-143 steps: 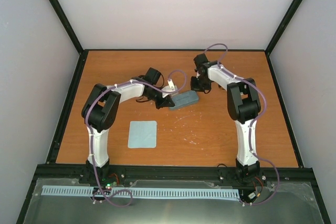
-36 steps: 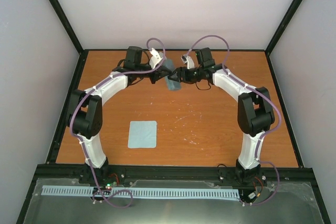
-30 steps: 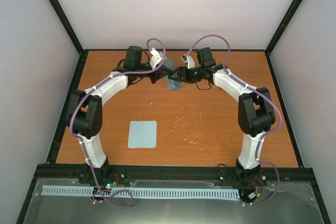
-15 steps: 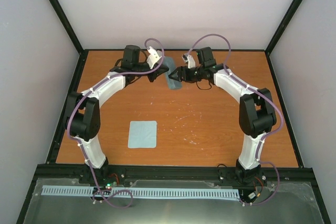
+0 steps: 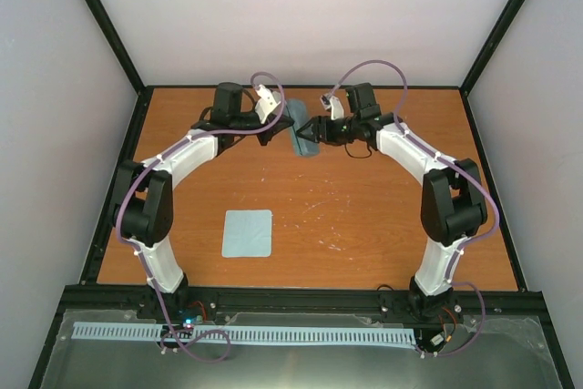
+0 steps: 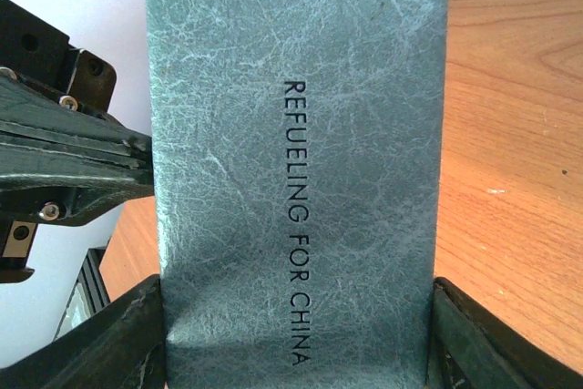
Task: Organize the sunglasses
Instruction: Open the sunglasses case.
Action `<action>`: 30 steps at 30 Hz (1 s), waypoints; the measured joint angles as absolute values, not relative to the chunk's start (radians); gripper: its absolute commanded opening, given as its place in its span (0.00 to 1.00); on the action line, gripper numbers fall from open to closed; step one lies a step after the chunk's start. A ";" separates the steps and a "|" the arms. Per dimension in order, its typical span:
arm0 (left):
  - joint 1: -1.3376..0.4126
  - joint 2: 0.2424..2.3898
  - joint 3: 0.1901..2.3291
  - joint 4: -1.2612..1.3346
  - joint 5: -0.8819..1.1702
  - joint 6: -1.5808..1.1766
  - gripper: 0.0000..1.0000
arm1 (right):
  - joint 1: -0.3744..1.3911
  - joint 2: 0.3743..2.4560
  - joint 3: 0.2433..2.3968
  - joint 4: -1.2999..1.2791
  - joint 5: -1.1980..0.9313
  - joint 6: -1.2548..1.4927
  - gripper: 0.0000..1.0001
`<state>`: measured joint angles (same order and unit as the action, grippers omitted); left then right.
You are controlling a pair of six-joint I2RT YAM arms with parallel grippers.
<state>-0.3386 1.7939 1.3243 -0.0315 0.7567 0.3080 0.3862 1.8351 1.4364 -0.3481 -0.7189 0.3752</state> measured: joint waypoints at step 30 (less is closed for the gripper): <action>-0.267 1.813 1.177 0.104 0.559 0.458 0.66 | 0.294 1.899 1.642 -0.687 -0.845 0.110 0.03</action>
<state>-0.2668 1.8130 1.1770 0.1043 0.5587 0.4580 0.2935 1.8992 1.6417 -0.6868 -0.8448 0.1104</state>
